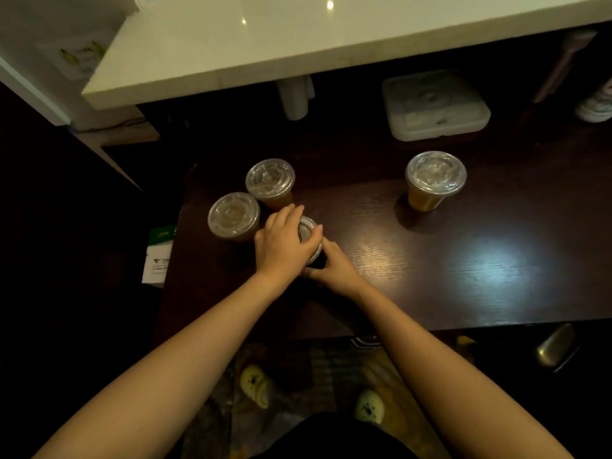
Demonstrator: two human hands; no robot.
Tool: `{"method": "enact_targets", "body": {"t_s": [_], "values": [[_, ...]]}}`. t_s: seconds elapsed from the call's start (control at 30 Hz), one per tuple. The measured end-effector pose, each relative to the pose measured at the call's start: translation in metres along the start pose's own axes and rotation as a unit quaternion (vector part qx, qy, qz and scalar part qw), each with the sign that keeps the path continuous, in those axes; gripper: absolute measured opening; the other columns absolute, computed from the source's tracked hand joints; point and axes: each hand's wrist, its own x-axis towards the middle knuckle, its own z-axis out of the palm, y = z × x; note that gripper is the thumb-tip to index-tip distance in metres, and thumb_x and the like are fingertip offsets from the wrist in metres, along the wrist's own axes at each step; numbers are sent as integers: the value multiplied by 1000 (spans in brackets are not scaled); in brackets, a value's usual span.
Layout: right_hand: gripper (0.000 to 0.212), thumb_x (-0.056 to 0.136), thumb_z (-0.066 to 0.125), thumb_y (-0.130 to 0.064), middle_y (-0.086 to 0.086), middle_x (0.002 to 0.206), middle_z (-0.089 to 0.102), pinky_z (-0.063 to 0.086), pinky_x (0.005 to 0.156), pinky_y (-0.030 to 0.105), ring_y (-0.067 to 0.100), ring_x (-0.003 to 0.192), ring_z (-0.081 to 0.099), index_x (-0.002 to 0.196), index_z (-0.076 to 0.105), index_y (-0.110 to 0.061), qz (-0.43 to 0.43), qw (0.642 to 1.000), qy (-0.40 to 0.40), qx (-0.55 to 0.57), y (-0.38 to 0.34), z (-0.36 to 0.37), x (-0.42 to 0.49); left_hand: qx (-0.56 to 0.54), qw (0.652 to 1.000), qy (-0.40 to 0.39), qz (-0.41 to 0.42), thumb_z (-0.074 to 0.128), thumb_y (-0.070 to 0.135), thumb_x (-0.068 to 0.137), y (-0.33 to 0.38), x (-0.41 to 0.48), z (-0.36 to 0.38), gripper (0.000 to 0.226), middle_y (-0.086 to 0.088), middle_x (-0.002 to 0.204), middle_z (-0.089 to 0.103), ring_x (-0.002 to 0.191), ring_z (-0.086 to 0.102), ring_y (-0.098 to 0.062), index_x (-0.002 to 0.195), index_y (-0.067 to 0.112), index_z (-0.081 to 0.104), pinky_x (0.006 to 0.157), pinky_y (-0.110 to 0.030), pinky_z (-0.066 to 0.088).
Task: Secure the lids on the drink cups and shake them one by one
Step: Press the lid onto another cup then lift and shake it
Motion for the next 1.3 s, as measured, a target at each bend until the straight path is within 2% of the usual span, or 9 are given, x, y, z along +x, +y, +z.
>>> {"method": "enact_targets", "body": {"t_s": [0.07,0.23,0.33,0.77,0.9,1.03,1.1,1.17,1.3], "values": [[65,76,73,-3,-24,102,46,33,81,-7,-36,88,40,133,44,-8,-4,1000,-6,-5,1,-1,1,3,1000,2,-1,45,49,89,-1,1,1,57,1,146,41,135,34,-16,138,19,42,106,-39,32],[65,69,79,-9,-6,114,63,47,95,23,5,107,59,128,52,-13,16,1000,13,6,-8,3,0,-10,999,-29,13,46,49,89,-1,3,-4,56,2,147,40,135,33,-16,138,21,42,108,-38,30],[65,69,79,-11,1,122,63,48,99,34,11,112,60,127,51,-19,12,999,25,24,-16,-1,-4,-47,996,-74,15,47,48,90,4,7,-17,54,3,146,41,136,32,-15,137,23,43,109,-40,29],[66,70,80,-21,0,125,50,41,94,12,8,114,50,127,47,-25,-189,975,115,-19,-180,-69,15,-193,973,39,125,49,40,92,83,64,-191,44,1,137,51,125,47,-16,133,24,49,100,-30,38],[72,66,83,-20,3,118,46,34,92,4,8,107,46,129,48,-14,-280,938,164,-125,-236,-88,14,-299,943,75,124,51,46,90,88,61,-241,51,7,138,50,124,47,-9,138,30,43,95,-21,34],[74,65,80,-18,8,120,42,34,99,15,17,113,42,130,47,-11,-356,882,185,-248,-281,-103,11,-466,883,-22,60,55,71,71,83,53,-267,77,2,138,51,122,50,-15,135,28,46,104,-39,41],[74,64,79,-20,12,124,43,32,98,18,20,116,40,131,48,-11,-392,842,194,-314,-297,-104,11,-522,847,-92,29,63,73,60,80,50,-273,94,-2,136,51,119,54,-21,140,29,38,88,-44,53],[76,65,78,-22,12,126,43,25,98,14,19,118,37,134,45,-13,-415,819,193,-345,-308,-101,11,-568,815,-111,22,69,58,64,78,48,-278,84,-8,126,57,107,60,-24,137,28,40,70,-39,56],[86,71,78,-29,2,133,39,35,104,24,15,125,41,141,27,-27,-393,878,122,-243,-312,-100,5,-618,784,-46,39,66,33,75,77,43,-276,57,-5,110,61,94,60,-19,129,30,46,57,-28,50]]}}
